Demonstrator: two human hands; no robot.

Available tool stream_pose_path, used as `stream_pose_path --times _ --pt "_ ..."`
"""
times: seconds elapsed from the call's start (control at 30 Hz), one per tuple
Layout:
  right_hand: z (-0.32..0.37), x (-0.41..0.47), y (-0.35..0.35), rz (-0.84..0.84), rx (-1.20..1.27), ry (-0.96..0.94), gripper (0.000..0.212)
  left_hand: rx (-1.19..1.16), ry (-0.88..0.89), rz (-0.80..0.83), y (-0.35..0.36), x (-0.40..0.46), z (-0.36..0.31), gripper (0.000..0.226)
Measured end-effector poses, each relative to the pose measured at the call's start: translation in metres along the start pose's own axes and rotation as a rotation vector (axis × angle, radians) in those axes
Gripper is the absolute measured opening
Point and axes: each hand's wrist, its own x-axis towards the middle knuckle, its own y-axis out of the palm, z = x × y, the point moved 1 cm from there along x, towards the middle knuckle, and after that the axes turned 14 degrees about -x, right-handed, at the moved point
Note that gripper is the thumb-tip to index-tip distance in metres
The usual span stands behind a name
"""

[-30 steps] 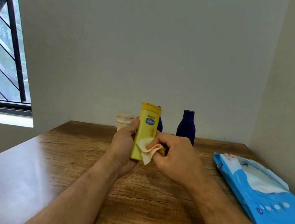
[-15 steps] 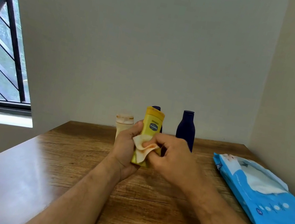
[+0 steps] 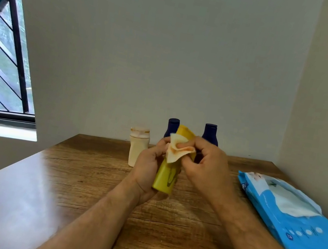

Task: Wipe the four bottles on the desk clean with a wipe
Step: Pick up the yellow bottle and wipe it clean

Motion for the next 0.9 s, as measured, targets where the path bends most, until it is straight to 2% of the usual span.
stream_pose_path --times 0.13,0.23,0.33,0.5,0.57,0.7,0.77,0.9 --pt "0.008 -0.009 0.015 0.287 0.014 -0.084 0.004 -0.146 0.086 -0.058 -0.005 0.002 -0.01 0.038" --pt "0.01 -0.011 0.018 0.318 -0.058 -0.132 0.006 -0.154 0.135 -0.097 -0.011 0.004 -0.013 0.035" --pt "0.008 -0.008 0.011 0.214 -0.063 -0.116 0.005 -0.074 0.084 -0.029 -0.005 0.001 -0.008 0.035" --pt "0.0 0.003 -0.003 -0.123 -0.061 0.03 0.006 0.083 -0.034 0.032 0.003 -0.006 0.003 0.036" --pt "-0.002 0.005 -0.005 -0.13 -0.042 0.05 0.004 0.091 -0.026 0.034 0.004 -0.005 0.005 0.037" --pt "0.006 -0.004 0.006 0.175 0.032 -0.012 0.004 -0.041 0.065 -0.056 0.002 -0.003 -0.003 0.034" --pt "0.009 -0.008 0.015 0.298 0.029 -0.054 0.005 -0.102 0.111 -0.094 -0.004 -0.001 -0.009 0.04" --pt "0.01 -0.009 0.014 0.339 -0.023 -0.096 0.006 -0.09 0.103 -0.106 -0.008 0.001 -0.011 0.055"
